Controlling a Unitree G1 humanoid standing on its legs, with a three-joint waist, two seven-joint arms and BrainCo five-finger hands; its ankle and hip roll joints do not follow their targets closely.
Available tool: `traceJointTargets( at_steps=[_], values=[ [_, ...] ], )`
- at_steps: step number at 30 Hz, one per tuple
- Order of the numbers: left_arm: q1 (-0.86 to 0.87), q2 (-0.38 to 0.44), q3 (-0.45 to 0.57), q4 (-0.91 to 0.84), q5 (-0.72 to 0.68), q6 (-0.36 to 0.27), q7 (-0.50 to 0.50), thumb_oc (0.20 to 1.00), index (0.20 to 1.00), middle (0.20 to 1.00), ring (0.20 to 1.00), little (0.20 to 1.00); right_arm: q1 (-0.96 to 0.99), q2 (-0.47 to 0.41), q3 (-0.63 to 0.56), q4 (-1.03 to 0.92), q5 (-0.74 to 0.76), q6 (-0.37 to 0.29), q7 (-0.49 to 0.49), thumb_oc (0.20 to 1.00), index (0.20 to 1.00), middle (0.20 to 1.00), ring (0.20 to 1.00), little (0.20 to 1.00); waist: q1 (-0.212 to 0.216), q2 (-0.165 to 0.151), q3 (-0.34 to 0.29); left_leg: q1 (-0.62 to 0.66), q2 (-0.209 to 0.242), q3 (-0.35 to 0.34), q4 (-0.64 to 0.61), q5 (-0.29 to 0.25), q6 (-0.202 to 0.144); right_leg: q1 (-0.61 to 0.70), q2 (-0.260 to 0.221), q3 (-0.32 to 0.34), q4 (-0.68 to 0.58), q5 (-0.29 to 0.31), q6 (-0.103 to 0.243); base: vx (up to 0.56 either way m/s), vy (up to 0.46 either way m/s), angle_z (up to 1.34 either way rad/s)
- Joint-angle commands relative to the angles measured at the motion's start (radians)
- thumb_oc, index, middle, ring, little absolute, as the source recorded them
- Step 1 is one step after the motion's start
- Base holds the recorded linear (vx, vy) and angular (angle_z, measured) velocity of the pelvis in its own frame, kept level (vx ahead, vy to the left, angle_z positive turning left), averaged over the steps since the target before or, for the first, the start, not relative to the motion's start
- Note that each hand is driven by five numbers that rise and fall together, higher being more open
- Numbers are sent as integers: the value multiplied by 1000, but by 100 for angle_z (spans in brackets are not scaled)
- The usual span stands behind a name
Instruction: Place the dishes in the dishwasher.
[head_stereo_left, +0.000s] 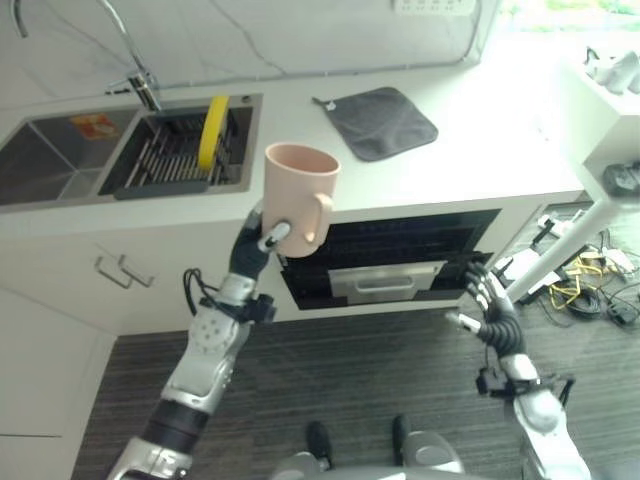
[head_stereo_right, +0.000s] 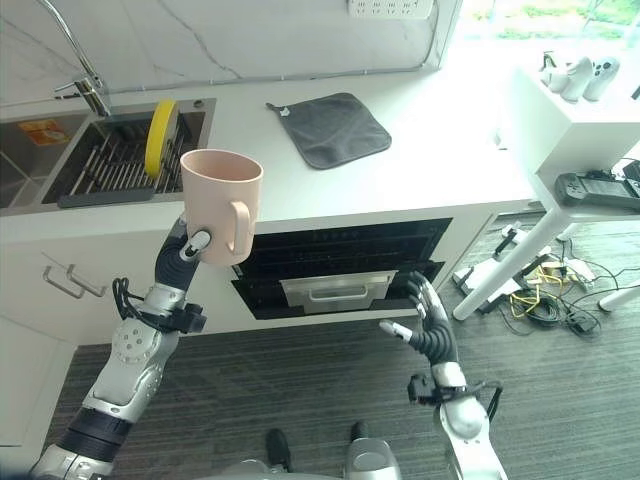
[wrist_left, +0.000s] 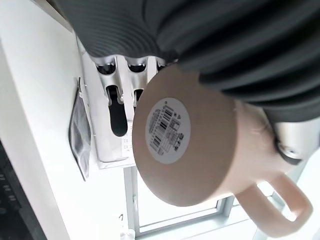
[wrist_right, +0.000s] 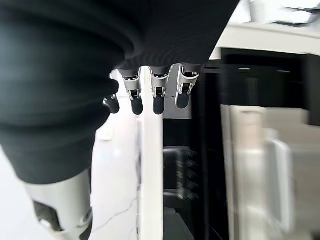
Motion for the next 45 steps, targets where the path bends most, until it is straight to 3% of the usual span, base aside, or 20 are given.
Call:
traceJointTargets(
  at_steps=[1, 6, 8, 12, 16, 18, 24, 26, 38, 45],
  values=[
    [-51, 19, 43, -54, 0, -93, -14, 200, 200, 200, 200, 200, -50, -20, -8, -29, -165, 1, 2, 1000, 1000, 1000, 1000, 1000, 29, -30, -12, 63, -18, -4, 46, -91, -1, -28, -60, -17, 65, 6, 64, 40, -93, -1],
    [-16, 29, 58, -67, -28, -140, -62, 200, 200, 200, 200, 200, -120, -102, 49, -25, -206, 26, 99, 1000, 1000, 1000, 1000, 1000, 70, -38, -12, 44, 0, -25, 39, -66, -26, -9, -49, -42, 25, 11, 51, 33, -89, 12],
    [-7, 30, 60, -67, -23, -159, -86, 200, 200, 200, 200, 200, -148, -124, 67, -4, -262, 38, 84, 1000, 1000, 1000, 1000, 1000, 85, -43, -12, 41, 6, -33, 39, -59, -34, 1, -46, -51, 13, 15, 48, 83, -76, 15],
    [12, 37, 58, -74, -31, -139, -133, 200, 200, 200, 200, 200, -191, -171, 75, 46, -374, 64, 23, 1000, 1000, 1000, 1000, 1000, 114, -55, -11, 36, 15, -51, 47, -53, -41, 10, -43, -67, 6, 20, 47, 114, -81, 23],
    [22, 56, 61, -78, -48, -128, -168, 200, 200, 200, 200, 200, -235, -221, 91, 96, -467, 132, 20, 1000, 1000, 1000, 1000, 1000, 144, -71, 2, 26, 17, -77, 65, -54, -39, 11, -40, -69, 10, 26, 51, 129, -78, 17],
    [23, 73, 61, -83, -65, -151, -183, 200, 200, 200, 200, 200, -265, -240, 114, 128, -515, 150, -7, 1000, 1000, 1000, 1000, 1000, 163, -84, 14, 18, 20, -97, 81, -56, -36, 11, -35, -65, 14, 33, 54, 144, -142, 7],
    [-1, 118, 53, -86, -66, -149, -227, 200, 200, 200, 200, 200, -329, -240, 159, 195, -526, 229, -55, 1000, 1000, 1000, 1000, 1000, 197, -128, 46, -5, 30, -132, 84, -52, -28, -1, -16, -49, 18, 50, 64, 60, -169, 9],
    [-37, 145, 33, -85, -67, -134, -247, 200, 200, 200, 200, 200, -391, -244, 194, 261, -537, 293, -94, 1000, 1000, 1000, 1000, 1000, 215, -146, 73, -30, 34, -147, 82, -45, -24, -18, -6, -42, 20, 59, 68, -25, -174, 24],
    [-128, 214, -3, -70, -112, -112, -270, 200, 200, 200, 200, 200, -560, -254, 257, 438, -493, 391, -95, 1000, 1000, 1000, 1000, 1000, 249, -154, 135, -101, 35, -173, 91, -24, -22, -57, 1, -32, 16, 80, 74, -14, -52, 13],
    [-225, 247, -31, -34, -158, -124, -250, 200, 200, 200, 200, 200, -701, -288, 289, 559, -426, 387, -46, 1000, 1000, 1000, 1000, 1000, 256, -137, 188, -181, 30, -181, 107, -7, -27, -120, -10, -37, 20, 96, 73, -124, 15, 7]
  ],
)
